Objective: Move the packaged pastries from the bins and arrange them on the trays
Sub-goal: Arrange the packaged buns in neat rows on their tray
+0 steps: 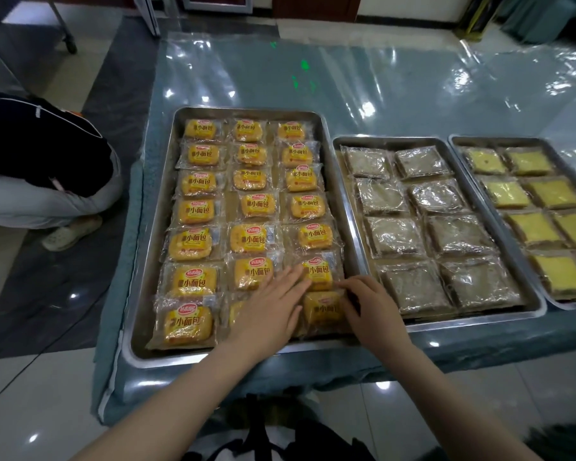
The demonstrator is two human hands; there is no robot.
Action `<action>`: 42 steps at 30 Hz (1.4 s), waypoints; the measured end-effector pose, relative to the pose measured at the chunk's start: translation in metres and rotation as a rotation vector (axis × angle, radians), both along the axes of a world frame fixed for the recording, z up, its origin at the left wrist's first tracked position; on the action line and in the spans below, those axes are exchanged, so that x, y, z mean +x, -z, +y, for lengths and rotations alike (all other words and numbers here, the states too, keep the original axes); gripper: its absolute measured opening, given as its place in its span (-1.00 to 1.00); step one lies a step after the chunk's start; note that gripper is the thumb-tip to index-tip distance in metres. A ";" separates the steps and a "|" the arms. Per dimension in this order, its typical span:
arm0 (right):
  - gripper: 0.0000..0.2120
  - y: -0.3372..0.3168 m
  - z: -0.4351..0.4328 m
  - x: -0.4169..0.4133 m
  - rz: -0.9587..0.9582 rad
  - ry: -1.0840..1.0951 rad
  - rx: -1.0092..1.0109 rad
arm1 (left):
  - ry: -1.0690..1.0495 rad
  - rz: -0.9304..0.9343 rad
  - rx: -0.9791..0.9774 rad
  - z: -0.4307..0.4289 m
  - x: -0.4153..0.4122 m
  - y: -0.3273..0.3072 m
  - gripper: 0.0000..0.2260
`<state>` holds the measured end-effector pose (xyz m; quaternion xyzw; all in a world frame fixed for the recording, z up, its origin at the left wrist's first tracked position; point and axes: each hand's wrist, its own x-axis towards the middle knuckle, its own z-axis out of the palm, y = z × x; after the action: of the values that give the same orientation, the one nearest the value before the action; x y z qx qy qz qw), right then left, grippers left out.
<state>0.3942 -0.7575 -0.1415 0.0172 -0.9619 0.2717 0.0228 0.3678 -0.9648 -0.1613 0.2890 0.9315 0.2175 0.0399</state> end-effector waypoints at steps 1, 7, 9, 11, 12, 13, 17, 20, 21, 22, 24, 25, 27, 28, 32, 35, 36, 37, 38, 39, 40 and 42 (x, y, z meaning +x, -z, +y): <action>-0.73 0.000 -0.001 0.001 0.000 0.023 -0.001 | 0.010 -0.035 0.035 0.006 -0.001 0.000 -0.57; -0.69 0.004 -0.012 0.009 -0.174 -0.111 0.203 | 0.063 -0.231 -0.027 0.019 -0.002 0.011 -0.45; -0.67 0.002 -0.014 0.007 -0.196 -0.100 0.228 | 0.066 -0.238 -0.044 0.019 -0.004 0.012 -0.40; -0.68 -0.001 -0.014 0.004 -0.238 -0.065 0.243 | 0.083 -0.230 -0.070 0.020 -0.006 0.012 -0.35; -0.68 -0.003 -0.015 0.003 -0.261 -0.046 0.247 | 0.094 -0.232 -0.083 0.020 -0.007 0.011 -0.33; -0.68 -0.005 -0.015 0.001 -0.281 -0.032 0.253 | 0.105 -0.238 -0.093 0.020 -0.008 0.010 -0.32; -0.70 -0.009 -0.019 -0.004 -0.223 -0.026 0.238 | 0.122 -0.271 -0.026 0.013 -0.007 0.004 -0.33; -0.65 -0.006 -0.025 -0.010 -0.112 -0.077 0.154 | -0.005 -0.171 0.121 0.002 -0.004 -0.001 -0.50; -0.63 -0.003 -0.027 -0.013 -0.109 -0.103 0.127 | -0.070 -0.114 0.147 -0.002 -0.005 -0.003 -0.56; -0.61 0.000 -0.031 -0.017 -0.119 -0.124 0.107 | -0.125 -0.065 0.153 -0.006 -0.008 -0.004 -0.59; -0.56 0.008 -0.036 -0.027 -0.153 -0.148 0.101 | -0.173 -0.010 0.113 -0.013 -0.018 -0.004 -0.62; -0.54 0.012 -0.038 -0.033 -0.162 -0.155 0.118 | -0.178 -0.001 0.070 -0.015 -0.024 -0.003 -0.62; -0.51 0.021 -0.042 -0.043 -0.165 -0.159 0.185 | -0.190 -0.005 -0.020 -0.018 -0.035 0.000 -0.57; -0.49 0.024 -0.043 -0.048 -0.164 -0.156 0.224 | -0.196 -0.014 -0.060 -0.019 -0.040 0.004 -0.54; -0.40 0.031 -0.045 -0.072 -0.139 -0.176 0.353 | -0.187 -0.088 -0.244 -0.018 -0.048 0.021 -0.38; -0.36 0.037 -0.040 -0.090 -0.173 -0.191 0.421 | -0.177 -0.135 -0.326 -0.018 -0.047 0.030 -0.32; -0.35 0.040 -0.038 -0.093 -0.199 -0.199 0.431 | -0.173 -0.145 -0.337 -0.019 -0.048 0.031 -0.28; -0.34 0.043 -0.037 -0.094 -0.227 -0.209 0.435 | -0.165 -0.152 -0.346 -0.019 -0.049 0.030 -0.25; -0.33 0.046 -0.036 -0.095 -0.254 -0.220 0.436 | -0.156 -0.160 -0.355 -0.019 -0.050 0.029 -0.21; -0.32 0.049 -0.036 -0.095 -0.274 -0.229 0.434 | -0.148 -0.169 -0.361 -0.020 -0.051 0.028 -0.18; -0.32 0.051 -0.036 -0.096 -0.286 -0.235 0.431 | -0.146 -0.177 -0.365 -0.020 -0.052 0.028 -0.14; -0.31 0.050 -0.038 -0.099 -0.301 -0.241 0.428 | -0.147 -0.200 -0.371 -0.019 -0.053 0.026 -0.08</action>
<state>0.2953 -0.7951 -0.1913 0.0952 -0.9810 0.0627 -0.1571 0.3144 -0.9838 -0.1871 0.1849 0.9655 0.0722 0.1686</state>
